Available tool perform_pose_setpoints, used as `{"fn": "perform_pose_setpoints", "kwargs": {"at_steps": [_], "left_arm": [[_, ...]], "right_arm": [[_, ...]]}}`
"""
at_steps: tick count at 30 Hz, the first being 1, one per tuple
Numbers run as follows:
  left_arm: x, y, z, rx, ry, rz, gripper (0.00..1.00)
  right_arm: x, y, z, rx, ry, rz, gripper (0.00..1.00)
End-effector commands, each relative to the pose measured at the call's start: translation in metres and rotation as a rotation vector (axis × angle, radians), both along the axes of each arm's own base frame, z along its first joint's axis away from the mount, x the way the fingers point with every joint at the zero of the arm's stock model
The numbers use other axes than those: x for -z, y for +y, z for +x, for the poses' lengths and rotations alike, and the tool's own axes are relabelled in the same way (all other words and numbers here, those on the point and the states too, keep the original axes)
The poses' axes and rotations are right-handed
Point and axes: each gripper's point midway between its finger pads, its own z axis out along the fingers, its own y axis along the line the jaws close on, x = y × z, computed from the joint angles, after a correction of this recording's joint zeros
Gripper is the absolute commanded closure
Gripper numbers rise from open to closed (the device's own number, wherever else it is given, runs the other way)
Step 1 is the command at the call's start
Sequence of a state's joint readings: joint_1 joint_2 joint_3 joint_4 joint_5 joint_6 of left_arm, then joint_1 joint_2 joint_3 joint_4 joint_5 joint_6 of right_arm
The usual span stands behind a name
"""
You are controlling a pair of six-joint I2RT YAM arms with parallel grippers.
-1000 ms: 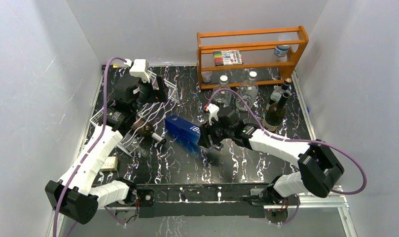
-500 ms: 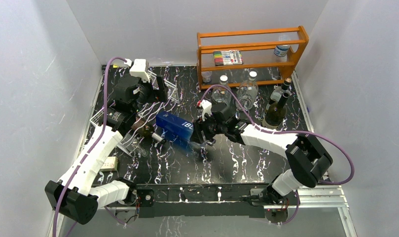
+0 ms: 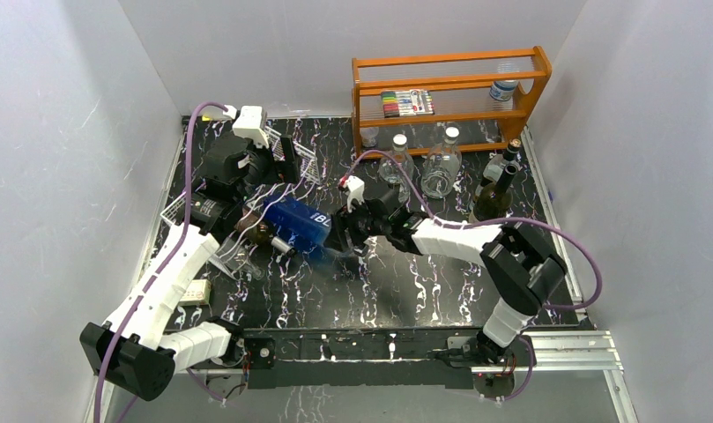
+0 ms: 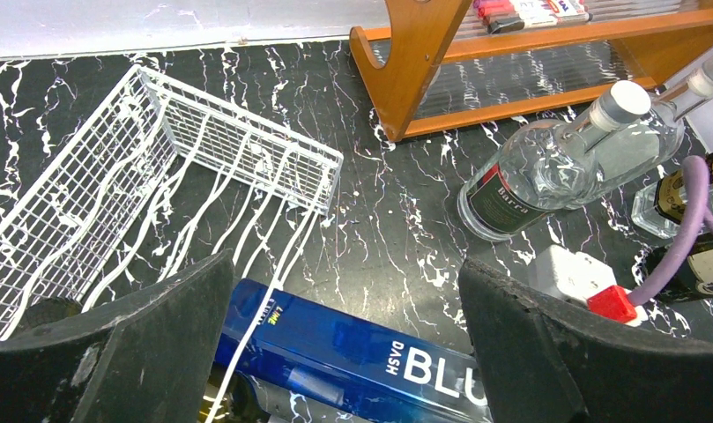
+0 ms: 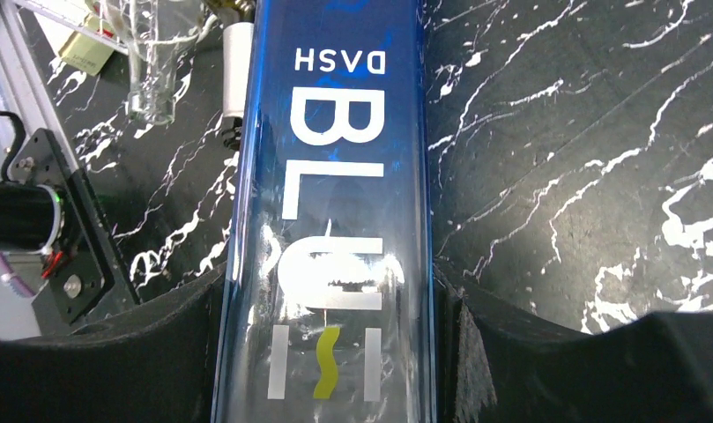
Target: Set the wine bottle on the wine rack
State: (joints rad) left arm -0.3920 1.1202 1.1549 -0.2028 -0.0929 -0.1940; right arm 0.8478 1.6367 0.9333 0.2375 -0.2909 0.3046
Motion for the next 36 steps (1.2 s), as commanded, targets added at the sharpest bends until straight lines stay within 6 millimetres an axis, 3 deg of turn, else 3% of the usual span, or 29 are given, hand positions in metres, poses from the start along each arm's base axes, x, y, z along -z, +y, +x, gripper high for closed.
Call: {"fn": "perform_pose_setpoints", "kwargs": {"at_steps": [1,10,17,27,32,36], "left_arm": [[-0.02,0.001,-0.005,0.006,-0.036,-0.026,0.02],[-0.014,0.004,-0.008,-0.008,-0.026,-0.029,0.02],[-0.017,0.006,-0.011,-0.01,-0.038,-0.027,0.02],[-0.012,0.007,-0.011,-0.009,-0.021,-0.015,0.02],[-0.012,0.007,-0.012,-0.007,-0.023,-0.017,0.02],[-0.013,0.007,-0.013,-0.006,-0.022,-0.016,0.02]], "right_arm": [[-0.128,0.06,0.036,0.003,-0.335,0.387,1.0],[-0.114,0.125,0.076,0.009,-0.347,0.52,1.0],[-0.093,0.143,0.085,-0.013,-0.316,0.512,1.0],[-0.072,0.153,0.093,-0.002,-0.275,0.487,1.0],[-0.064,0.156,0.097,0.01,-0.258,0.472,0.88],[-0.062,0.157,0.1,0.025,-0.244,0.459,0.71]]}}
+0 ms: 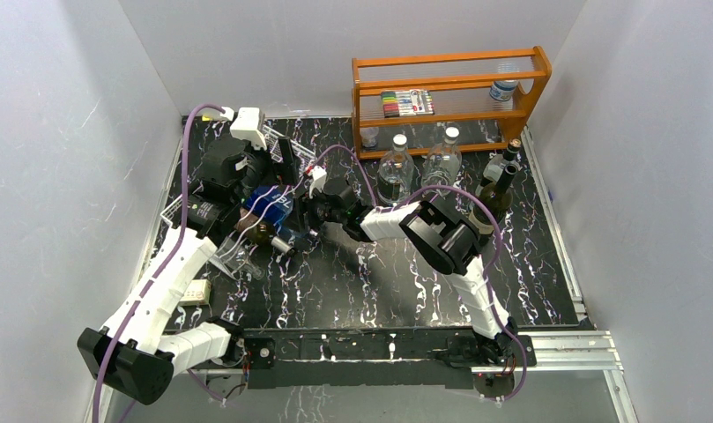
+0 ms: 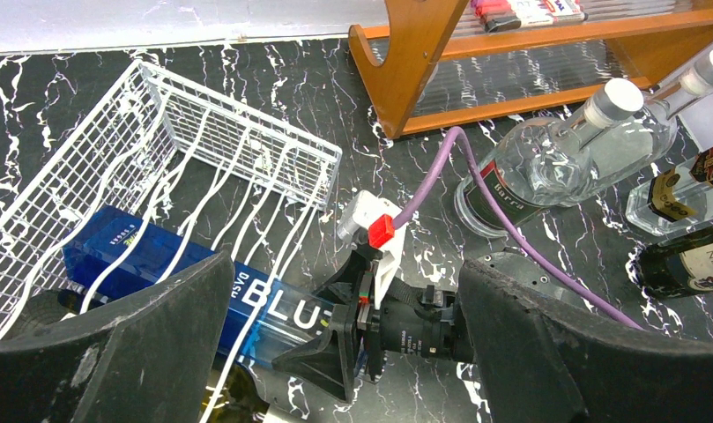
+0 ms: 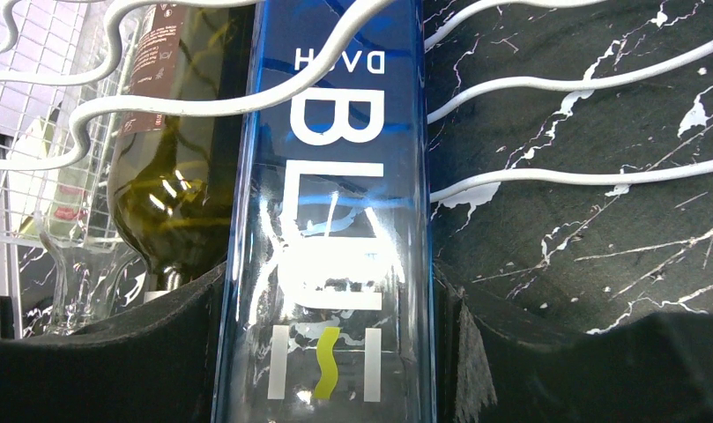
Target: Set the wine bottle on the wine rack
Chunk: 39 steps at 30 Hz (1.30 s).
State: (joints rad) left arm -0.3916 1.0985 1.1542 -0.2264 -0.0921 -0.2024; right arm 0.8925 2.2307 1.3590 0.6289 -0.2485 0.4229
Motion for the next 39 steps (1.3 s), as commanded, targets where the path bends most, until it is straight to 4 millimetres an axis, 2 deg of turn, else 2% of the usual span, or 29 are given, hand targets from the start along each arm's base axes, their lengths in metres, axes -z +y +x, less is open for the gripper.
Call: {"fn": "perform_pose_setpoints", "kwargs": {"at_steps": [1,5,8,13,17,24,28,34,39], "left_arm": [[-0.011,0.005,-0.007,-0.005,-0.026,-0.009,0.02],[-0.012,0.005,-0.007,-0.002,-0.028,-0.007,0.02],[-0.018,0.006,-0.009,0.002,-0.039,-0.004,0.02],[-0.032,0.005,-0.015,0.018,-0.081,-0.016,0.02],[-0.033,0.006,-0.016,0.018,-0.079,-0.015,0.02],[-0.042,0.011,-0.02,0.006,-0.098,-0.006,0.02],[-0.054,0.015,-0.026,-0.001,-0.129,-0.007,0.02],[-0.075,0.022,-0.039,-0.002,-0.189,-0.02,0.02],[-0.084,0.021,-0.051,0.024,-0.212,-0.034,0.02]], "right_arm": [[-0.107,0.028,0.019,-0.002,-0.19,0.256,0.66],[-0.109,0.026,0.017,0.0,-0.183,0.252,0.44],[-0.114,0.02,0.017,0.018,-0.197,0.261,0.33],[-0.118,0.012,0.019,0.058,-0.208,0.247,0.18],[-0.124,0.007,0.021,0.083,-0.215,0.244,0.08],[-0.128,-0.004,0.017,0.102,-0.222,0.216,0.05],[-0.151,-0.021,0.011,0.125,-0.244,0.204,0.05],[-0.175,-0.061,0.004,0.214,-0.258,0.127,0.06],[-0.194,-0.109,-0.005,0.322,-0.262,0.054,0.07]]}}
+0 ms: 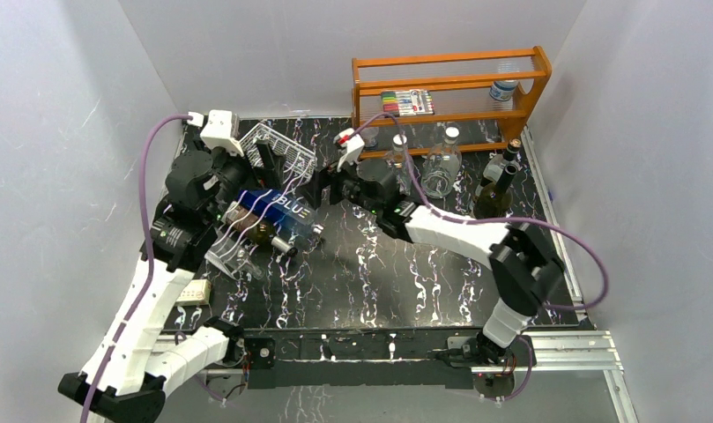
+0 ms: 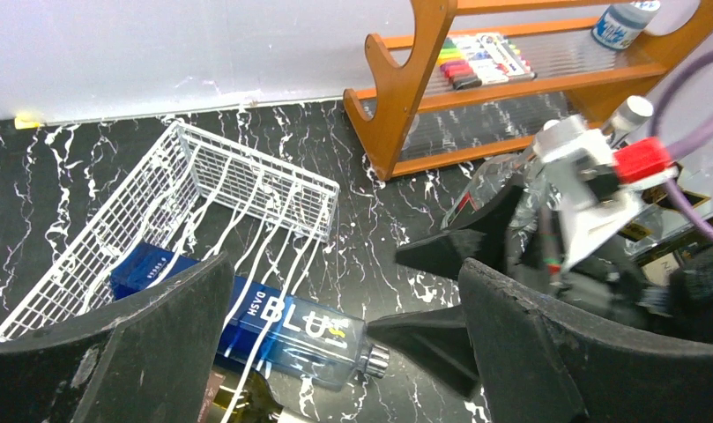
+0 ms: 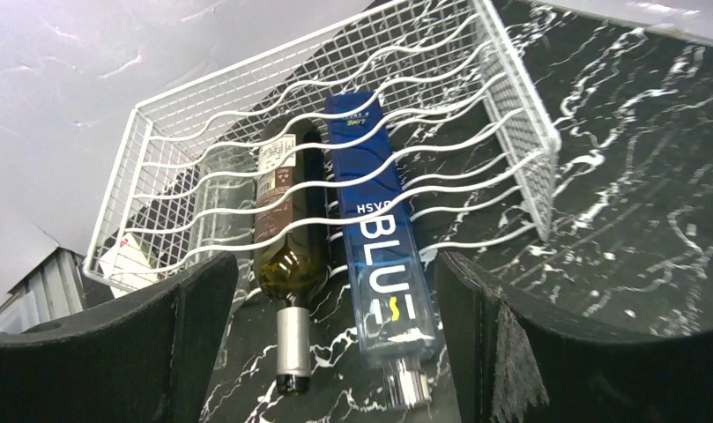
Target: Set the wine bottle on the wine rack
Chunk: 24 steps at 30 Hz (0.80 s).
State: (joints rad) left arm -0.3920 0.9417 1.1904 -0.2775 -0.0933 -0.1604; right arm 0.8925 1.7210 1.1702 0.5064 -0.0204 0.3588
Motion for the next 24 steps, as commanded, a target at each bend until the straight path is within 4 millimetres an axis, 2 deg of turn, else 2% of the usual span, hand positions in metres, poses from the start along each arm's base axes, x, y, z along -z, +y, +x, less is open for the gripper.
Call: {"fn": "perform_pose_setpoints", "kwargs": {"at_steps": [1,5,7,13,19,24], "left_arm": [[-0.027,0.004,-0.016,0.024,-0.066,-0.018,0.02],[-0.016,-0.003,-0.024,0.084,-0.051,0.005,0.02],[-0.004,-0.008,-0.029,0.13,-0.05,0.021,0.02],[0.026,-0.016,-0.036,0.18,-0.031,-0.002,0.02],[0.054,-0.017,-0.033,0.159,-0.01,-0.049,0.02],[0.071,-0.019,-0.029,0.147,0.014,-0.065,0.02]], "right_arm": [[-0.031,-0.051,-0.003,0.146,-0.036,-0.051,0.08],[-0.041,-0.106,-0.011,0.277,-0.062,-0.158,0.08],[-0.049,-0.14,-0.014,0.36,-0.07,-0.213,0.08],[-0.077,-0.218,-0.022,0.592,-0.079,-0.34,0.08],[-0.116,-0.27,-0.03,0.775,-0.123,-0.324,0.08],[-0.135,-0.316,-0.033,0.977,-0.145,-0.385,0.08]]}}
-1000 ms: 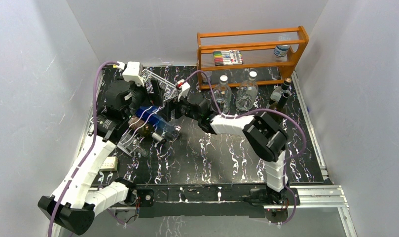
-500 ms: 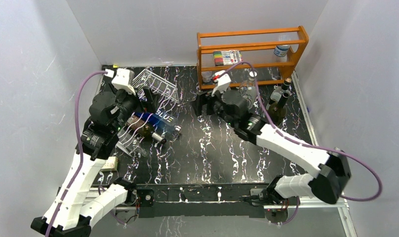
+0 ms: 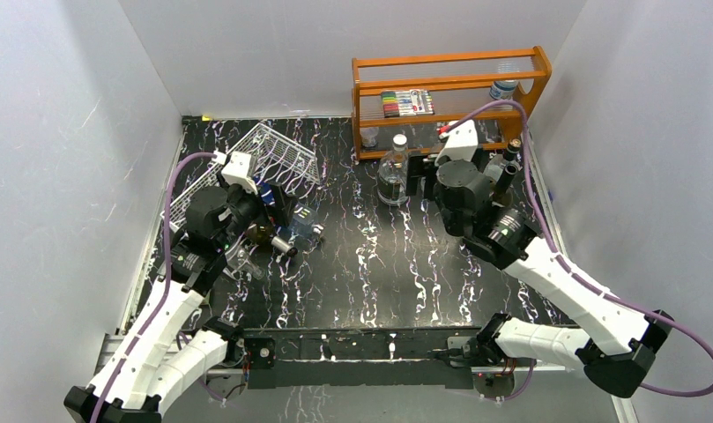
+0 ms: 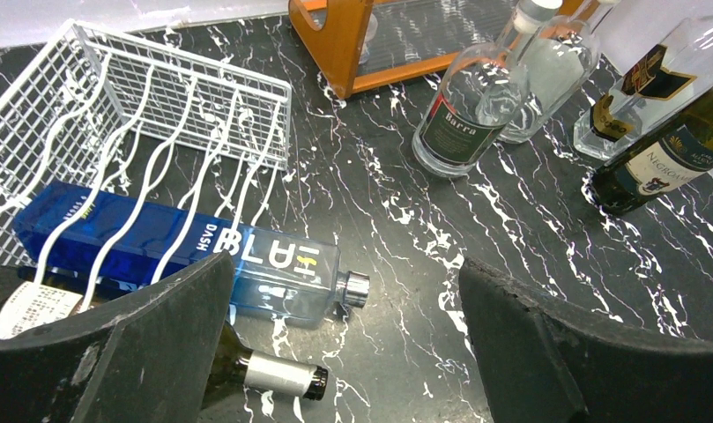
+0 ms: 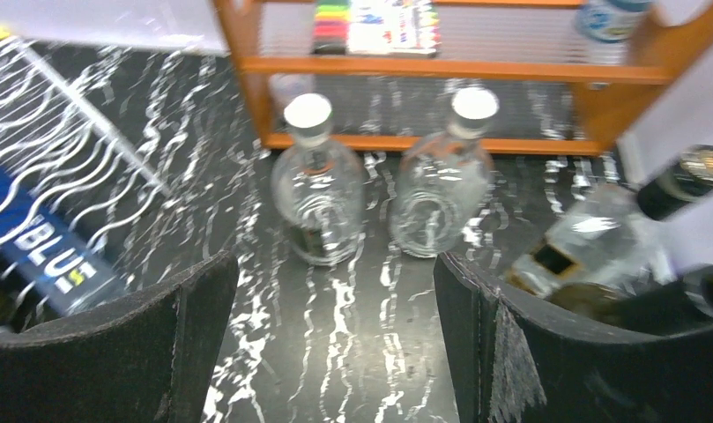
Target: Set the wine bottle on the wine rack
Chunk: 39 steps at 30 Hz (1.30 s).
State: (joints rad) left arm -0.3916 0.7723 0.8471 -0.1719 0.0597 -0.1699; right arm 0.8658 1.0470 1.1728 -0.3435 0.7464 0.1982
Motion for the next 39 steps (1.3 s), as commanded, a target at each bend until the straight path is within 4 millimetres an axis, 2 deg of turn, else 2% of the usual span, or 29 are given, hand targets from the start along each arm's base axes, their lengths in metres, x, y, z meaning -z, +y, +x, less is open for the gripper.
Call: {"fn": "perform_pose_setpoints", "kwargs": {"at_steps": [1,7,9,13,16,18,20,22,26,30,35,39], "left_arm": [[-0.011,-0.003,0.002,-0.002,-0.053,-0.062,0.02],[-0.004,-0.003,-0.002,0.003,-0.025,-0.065,0.02],[-0.006,-0.003,-0.004,0.008,-0.027,-0.066,0.02],[-0.008,-0.006,-0.007,0.026,-0.031,-0.076,0.02],[-0.008,-0.009,-0.008,0.042,-0.025,-0.085,0.02],[-0.007,-0.008,-0.009,0.04,-0.018,-0.085,0.02],[-0.006,-0.005,-0.009,0.022,-0.011,-0.08,0.02],[-0.005,-0.003,-0.01,0.011,-0.007,-0.074,0.02],[-0.004,-0.004,-0.012,0.02,-0.006,-0.076,0.02],[-0.002,-0.003,-0.013,0.016,0.003,-0.078,0.02],[0.001,-0.006,-0.013,0.025,0.013,-0.096,0.02],[0.001,-0.01,-0.014,0.048,0.017,-0.091,0.02]], "right_arm": [[-0.036,-0.062,-0.003,0.279,-0.083,-0.048,0.08],[-0.072,-0.108,-0.011,0.446,-0.194,0.024,0.09],[-0.078,-0.122,-0.008,0.492,-0.21,0.017,0.08],[-0.068,-0.137,0.011,0.525,-0.143,-0.024,0.07],[-0.051,-0.164,0.025,0.604,-0.069,-0.047,0.07],[-0.042,-0.191,0.024,0.715,-0.064,-0.072,0.07],[-0.042,-0.202,0.021,0.743,-0.085,-0.048,0.07],[-0.033,-0.203,0.025,0.707,-0.067,-0.01,0.07],[-0.006,-0.185,0.04,0.594,0.033,0.028,0.08],[0.016,-0.188,0.041,0.62,0.093,0.036,0.1],[0.039,-0.183,0.043,0.598,0.146,0.046,0.33],[0.054,-0.184,0.039,0.608,0.189,0.032,0.44]]}}
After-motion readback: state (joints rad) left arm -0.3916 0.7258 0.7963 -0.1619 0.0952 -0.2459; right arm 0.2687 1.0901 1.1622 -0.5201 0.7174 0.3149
